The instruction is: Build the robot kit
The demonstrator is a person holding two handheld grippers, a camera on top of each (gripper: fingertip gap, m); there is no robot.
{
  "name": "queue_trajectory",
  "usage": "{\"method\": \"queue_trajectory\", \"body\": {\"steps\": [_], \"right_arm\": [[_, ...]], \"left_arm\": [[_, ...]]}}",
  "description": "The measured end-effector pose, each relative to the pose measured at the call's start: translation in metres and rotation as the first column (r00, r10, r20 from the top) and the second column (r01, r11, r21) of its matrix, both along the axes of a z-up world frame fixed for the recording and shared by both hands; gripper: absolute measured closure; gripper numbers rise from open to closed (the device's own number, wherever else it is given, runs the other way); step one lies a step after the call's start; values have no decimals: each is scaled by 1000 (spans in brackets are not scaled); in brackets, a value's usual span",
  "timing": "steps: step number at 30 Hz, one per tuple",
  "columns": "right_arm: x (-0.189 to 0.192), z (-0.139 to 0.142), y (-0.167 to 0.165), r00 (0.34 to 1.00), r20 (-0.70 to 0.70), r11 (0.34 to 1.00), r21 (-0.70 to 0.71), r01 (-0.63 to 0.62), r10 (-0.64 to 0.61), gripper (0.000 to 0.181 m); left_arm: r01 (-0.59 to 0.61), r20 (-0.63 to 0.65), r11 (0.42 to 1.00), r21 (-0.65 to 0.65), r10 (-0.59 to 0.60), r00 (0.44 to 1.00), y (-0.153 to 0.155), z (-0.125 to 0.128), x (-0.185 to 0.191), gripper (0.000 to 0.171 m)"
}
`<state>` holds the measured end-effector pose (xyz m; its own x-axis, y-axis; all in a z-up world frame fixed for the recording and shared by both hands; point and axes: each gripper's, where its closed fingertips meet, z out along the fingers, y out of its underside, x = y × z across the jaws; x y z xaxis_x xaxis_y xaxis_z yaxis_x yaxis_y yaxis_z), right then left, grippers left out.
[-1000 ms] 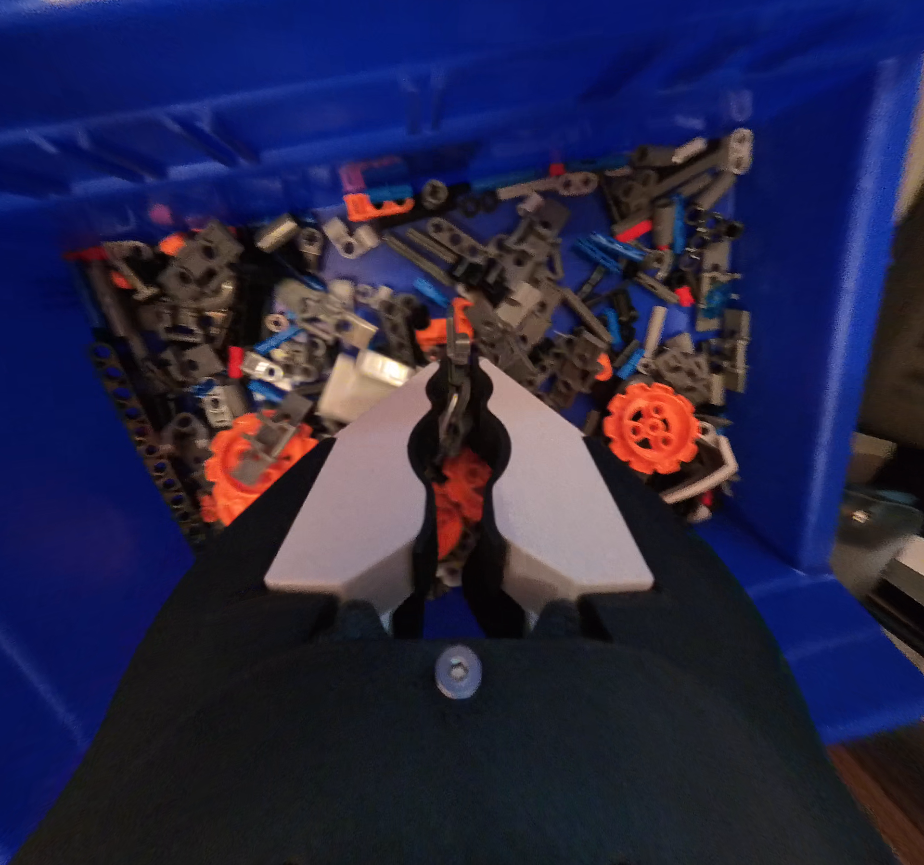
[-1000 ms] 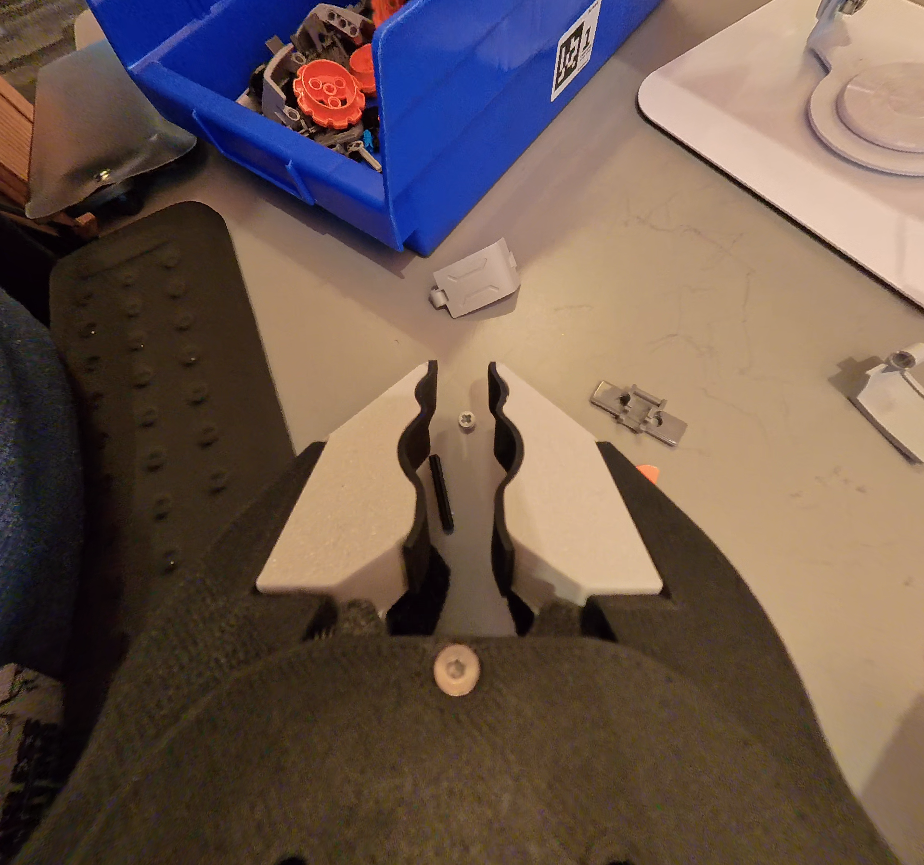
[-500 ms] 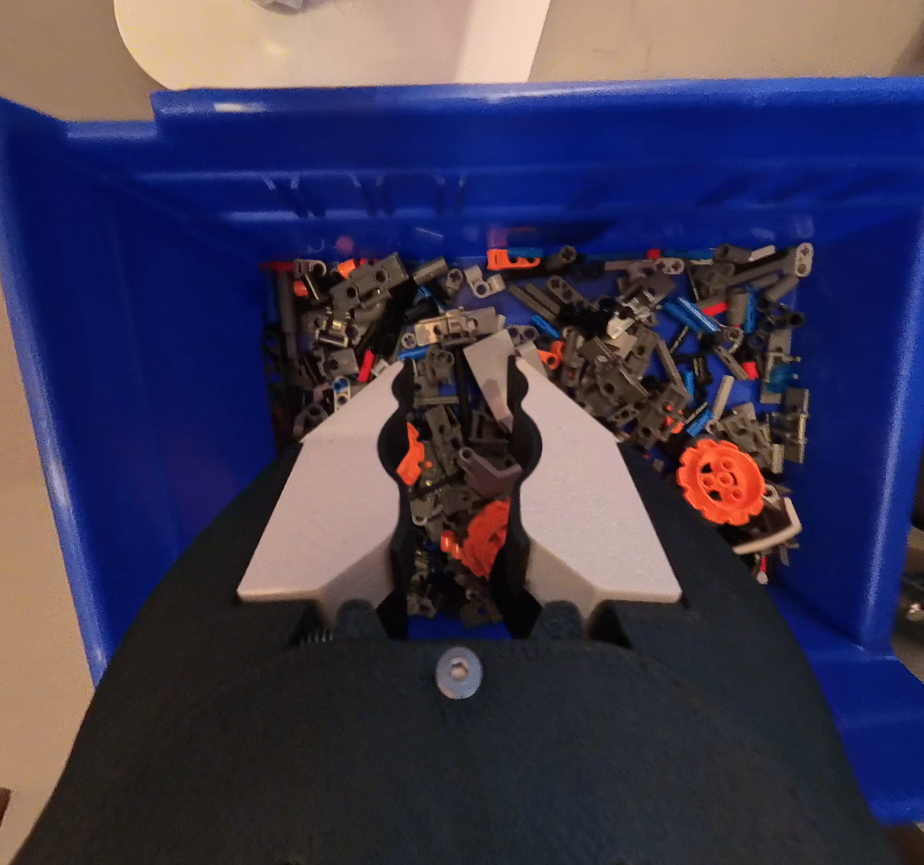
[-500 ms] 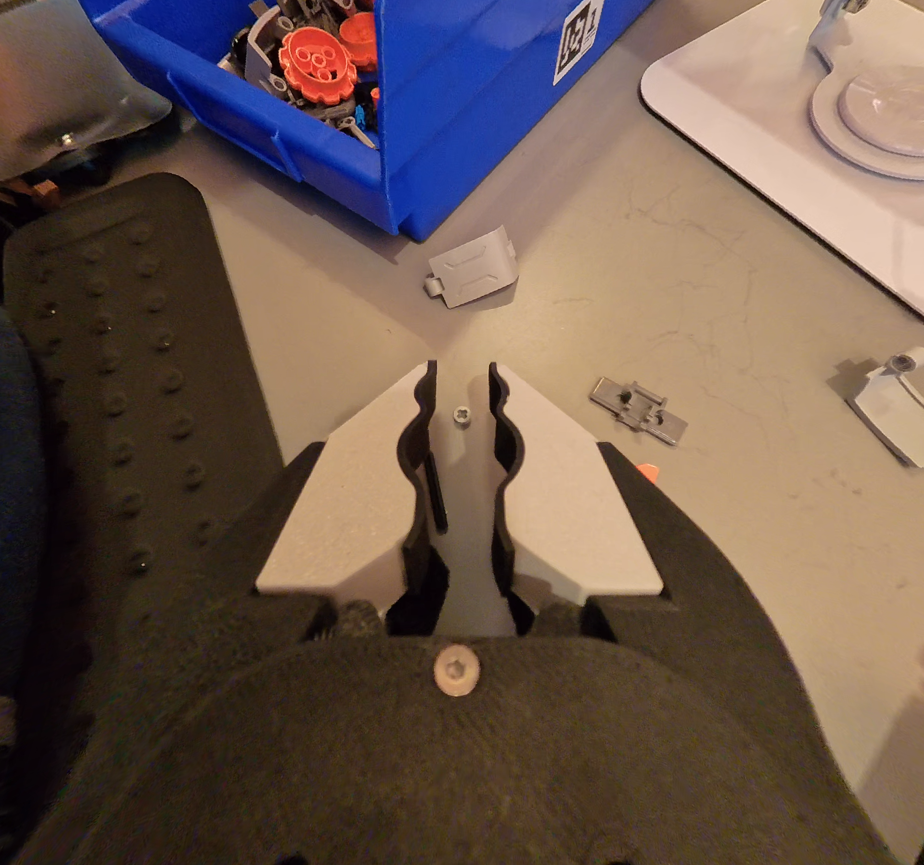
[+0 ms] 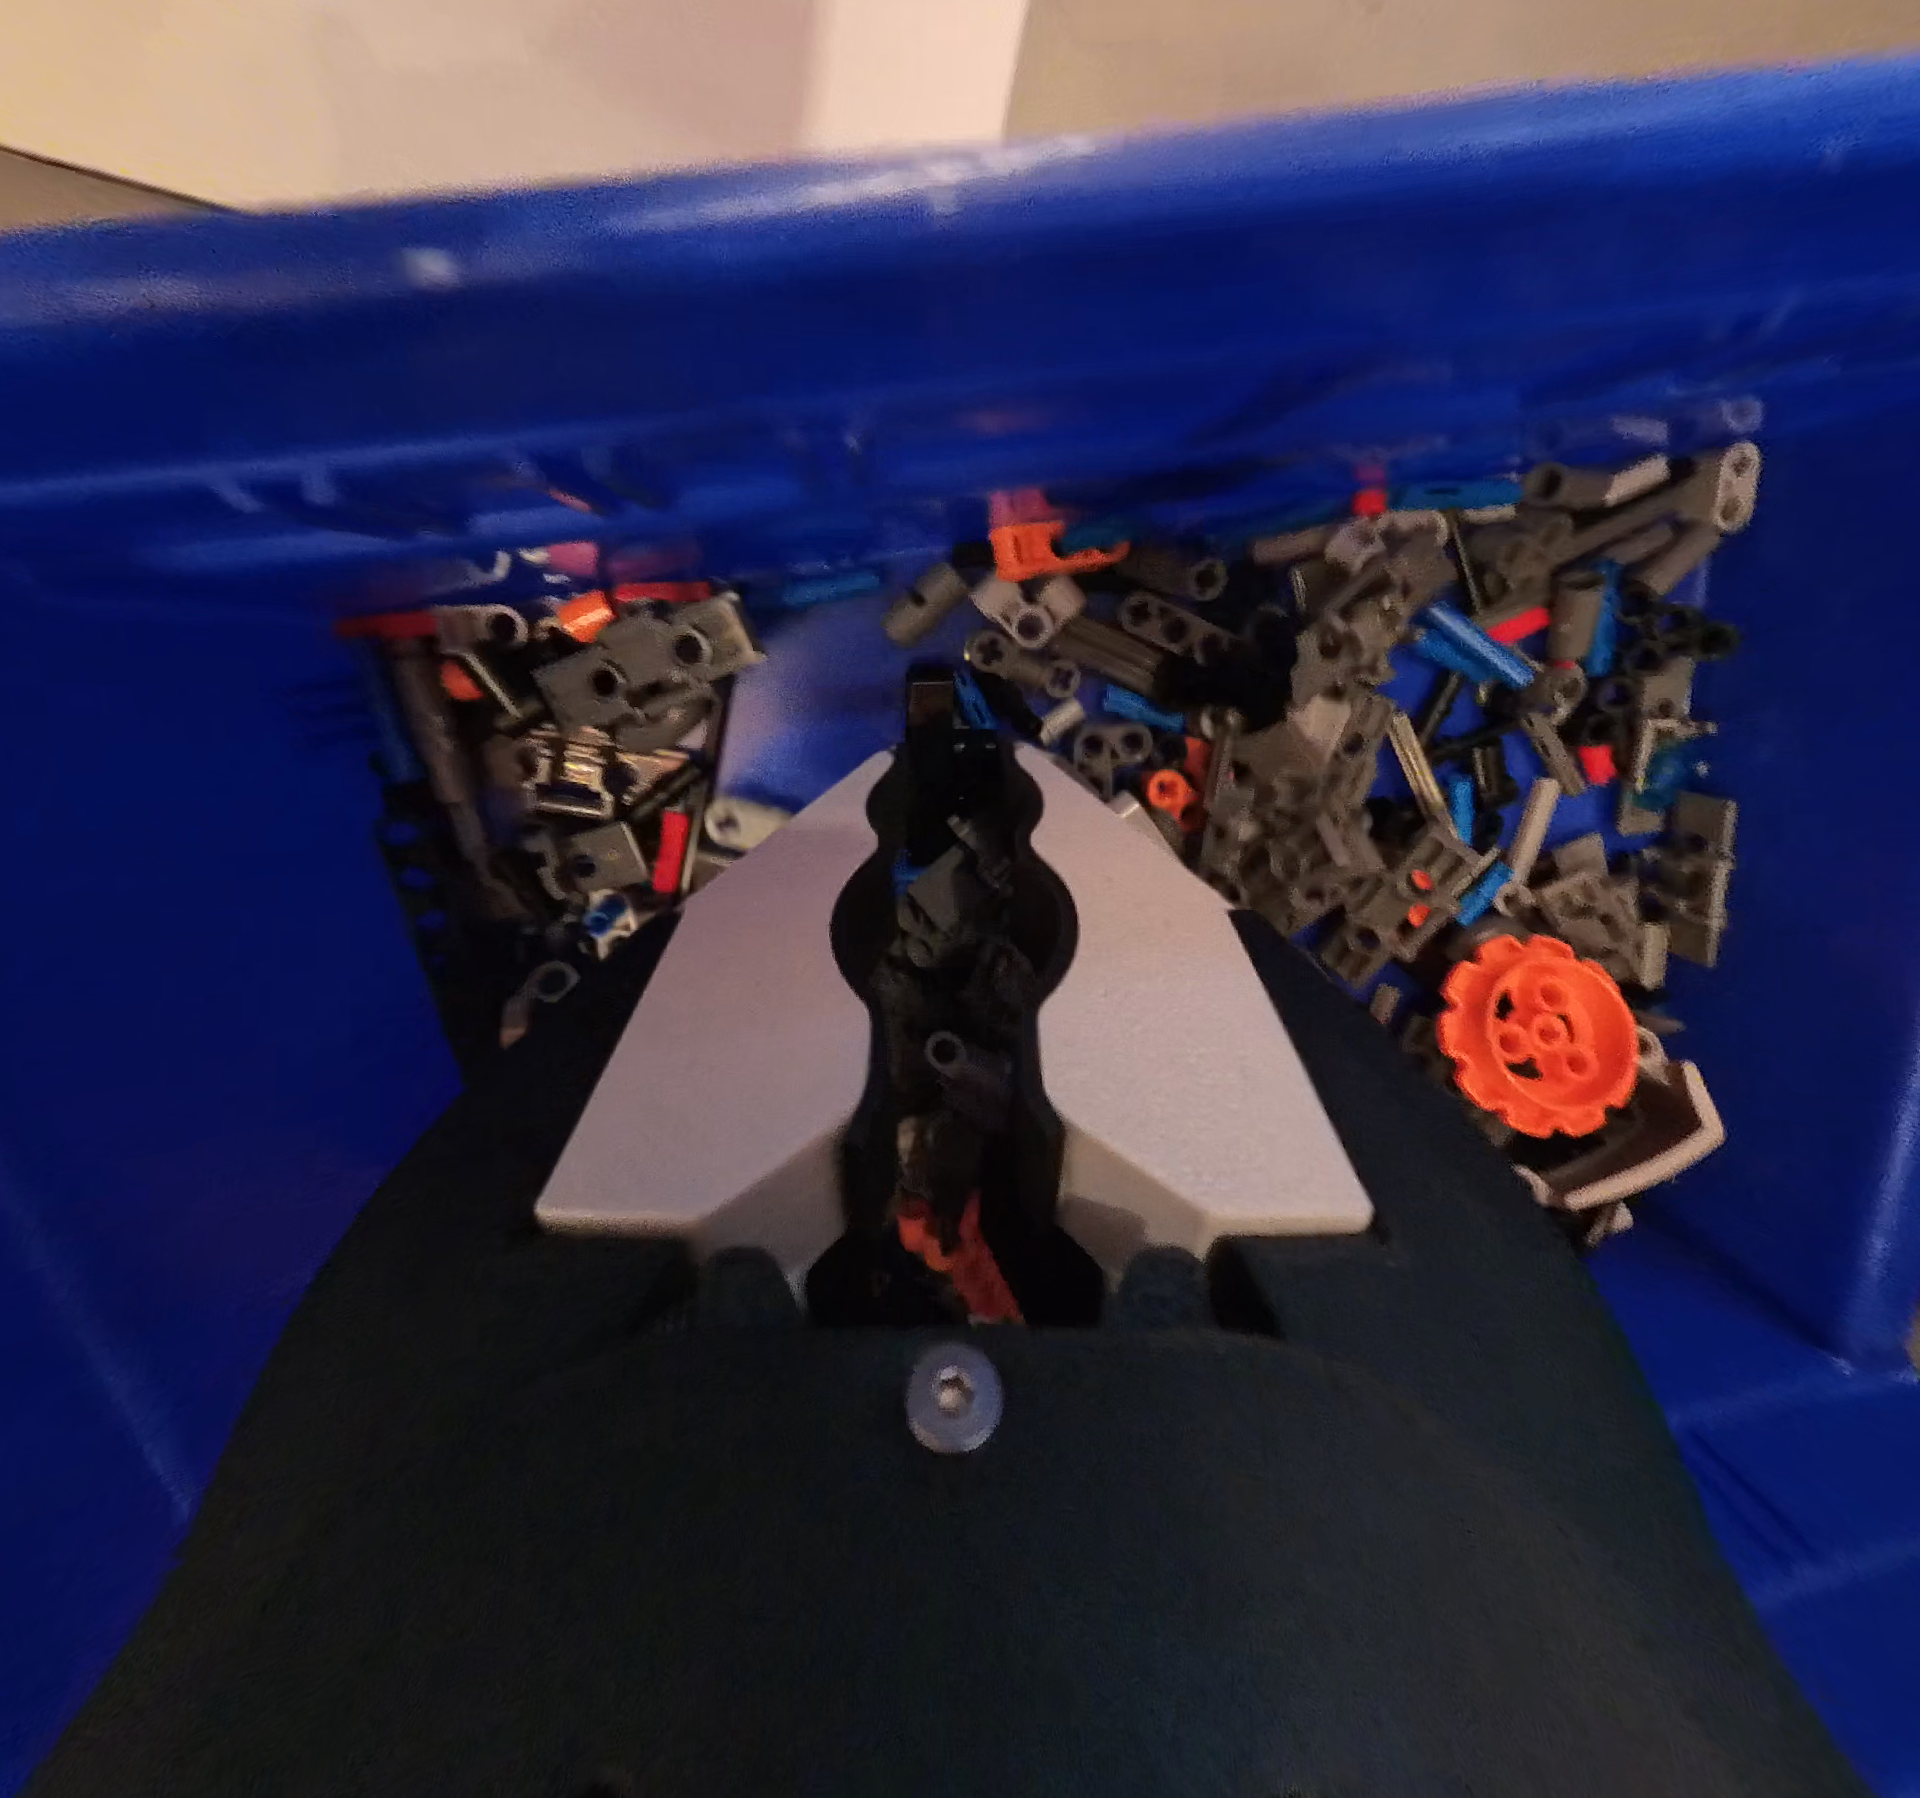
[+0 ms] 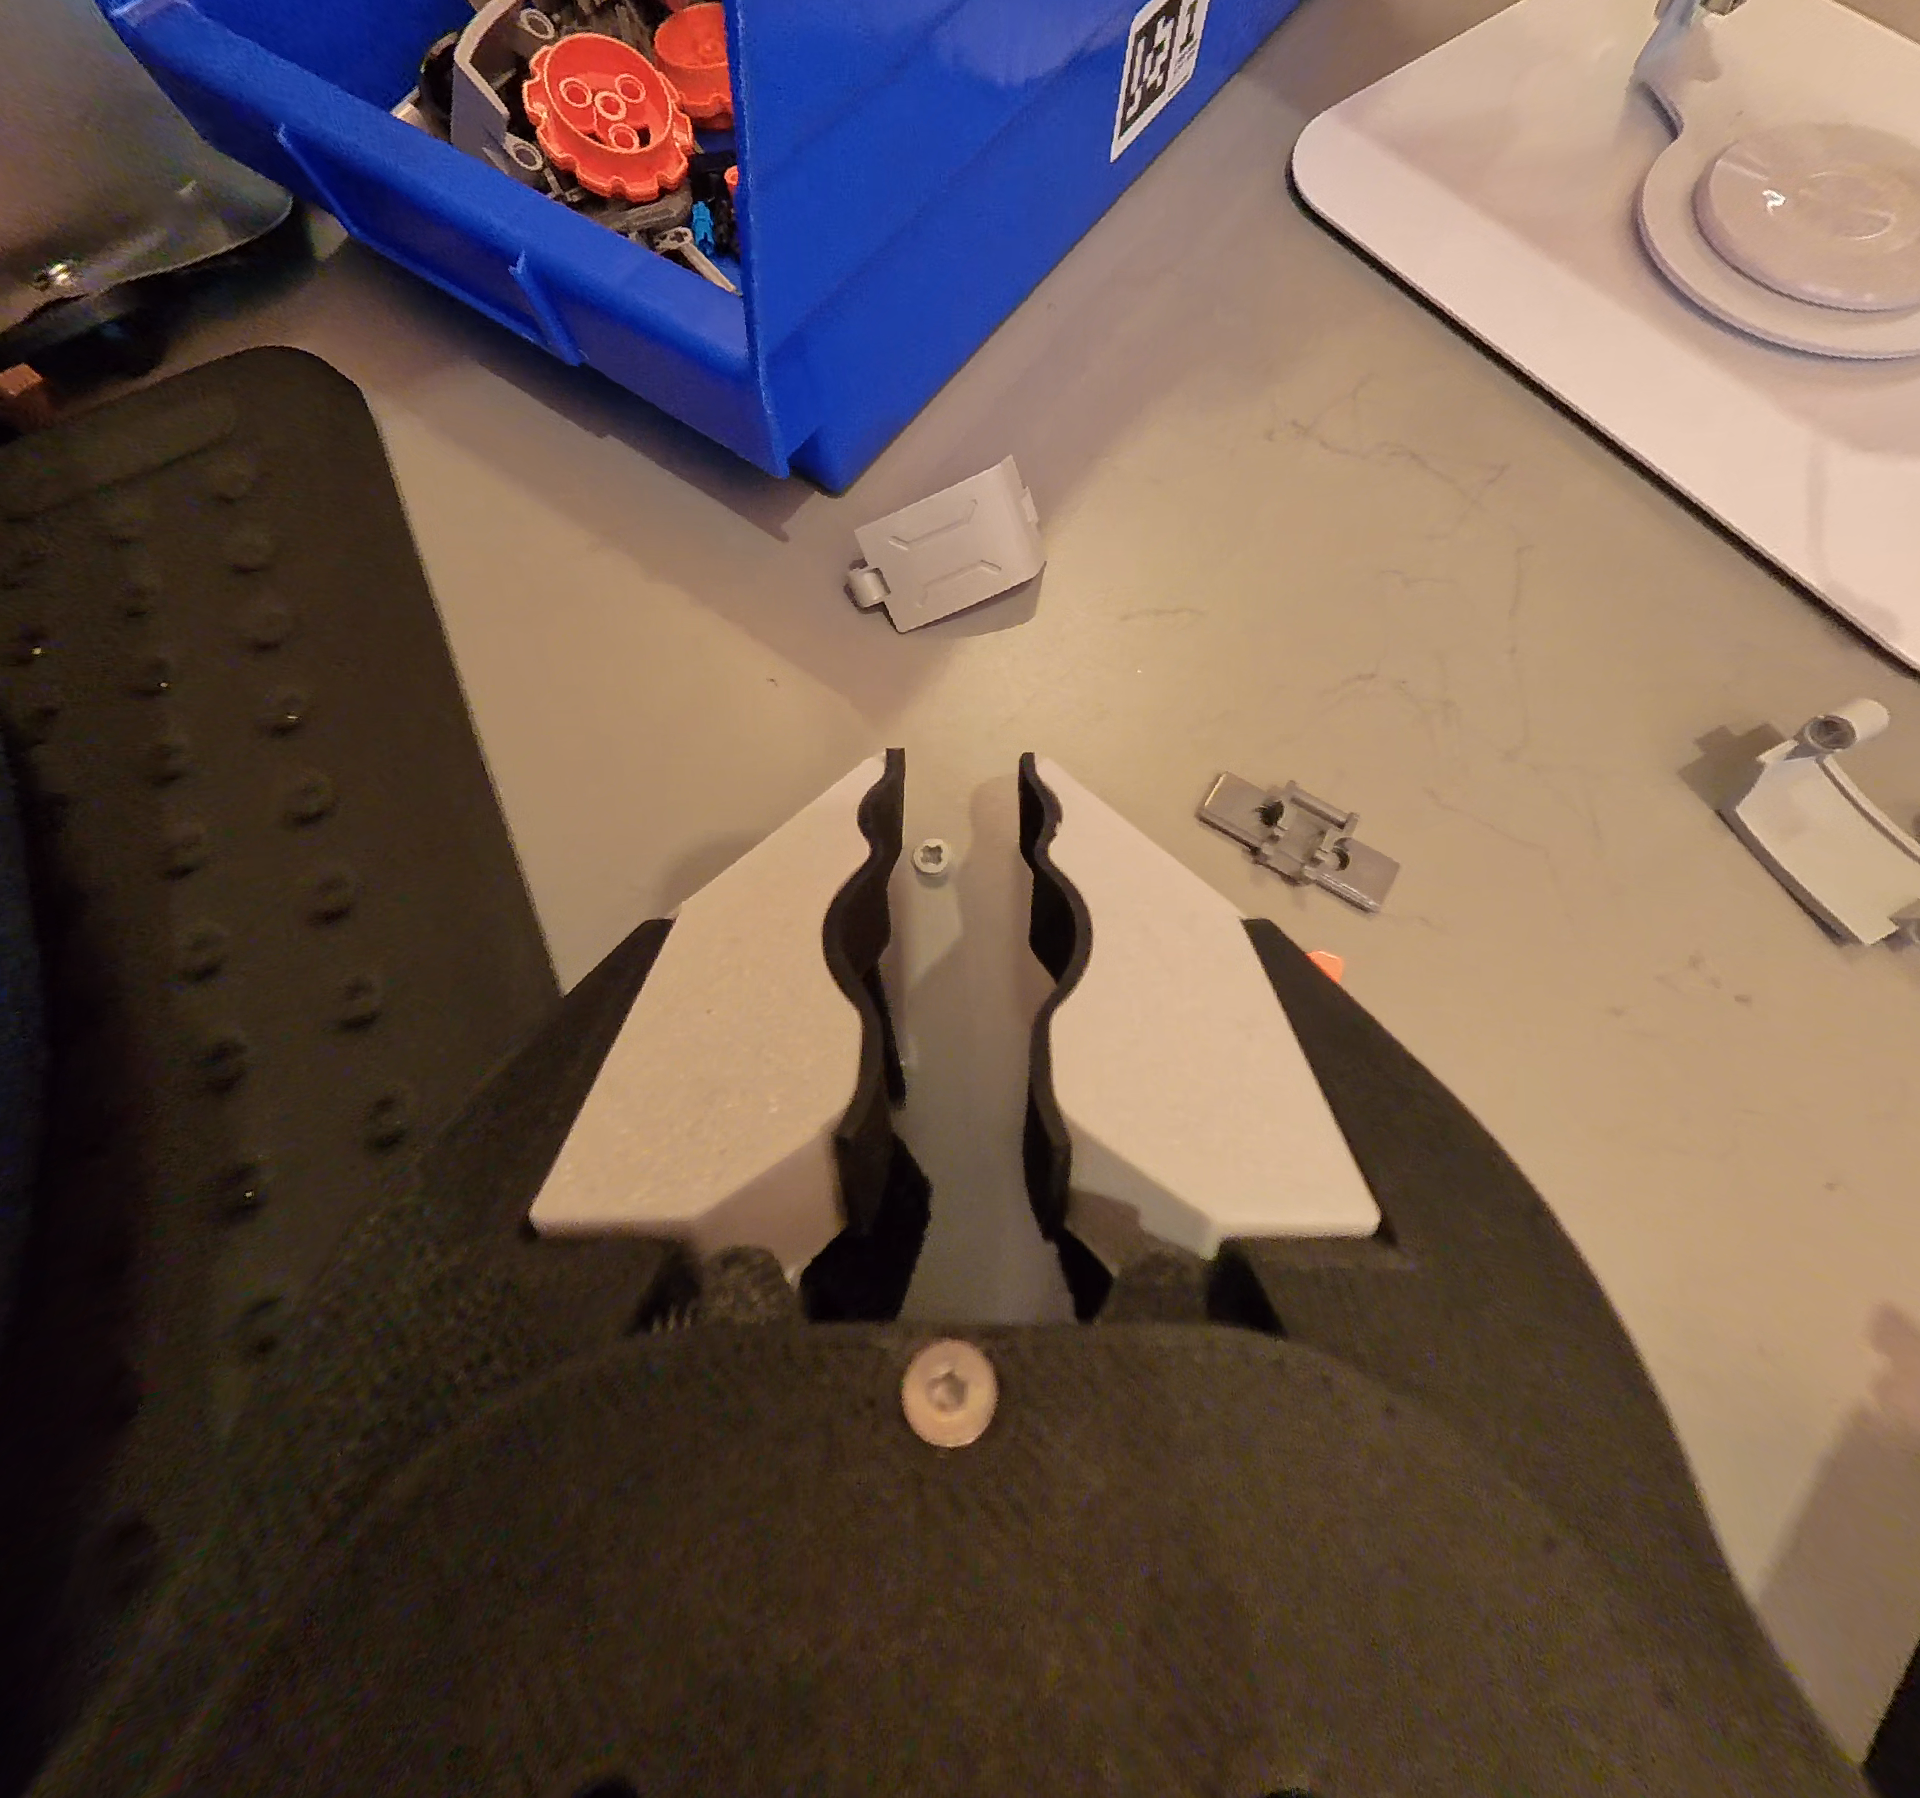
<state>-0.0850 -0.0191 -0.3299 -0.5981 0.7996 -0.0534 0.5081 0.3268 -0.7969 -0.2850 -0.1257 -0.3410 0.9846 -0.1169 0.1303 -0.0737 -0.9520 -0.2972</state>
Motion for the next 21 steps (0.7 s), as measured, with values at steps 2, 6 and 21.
{"method": "queue_trajectory", "body": {"steps": [2, 6, 21], "right_arm": [[0, 0, 0, 1000, -1, 1000, 1, 1, -1, 162], [0, 0, 0, 1000, 1, 1000, 1, 0, 0, 161], [0, -2, 0, 1000, 4, 1000, 14, 0, 0, 159]], "left_arm": [[7, 3, 1000, 0, -7, 1000, -5, 4, 3, 160], [-57, 29, 995, 86, 55, 998, -9, 29, -2, 152], [135, -126, 989, 56, -127, 984, -19, 25, -13, 66]]}}
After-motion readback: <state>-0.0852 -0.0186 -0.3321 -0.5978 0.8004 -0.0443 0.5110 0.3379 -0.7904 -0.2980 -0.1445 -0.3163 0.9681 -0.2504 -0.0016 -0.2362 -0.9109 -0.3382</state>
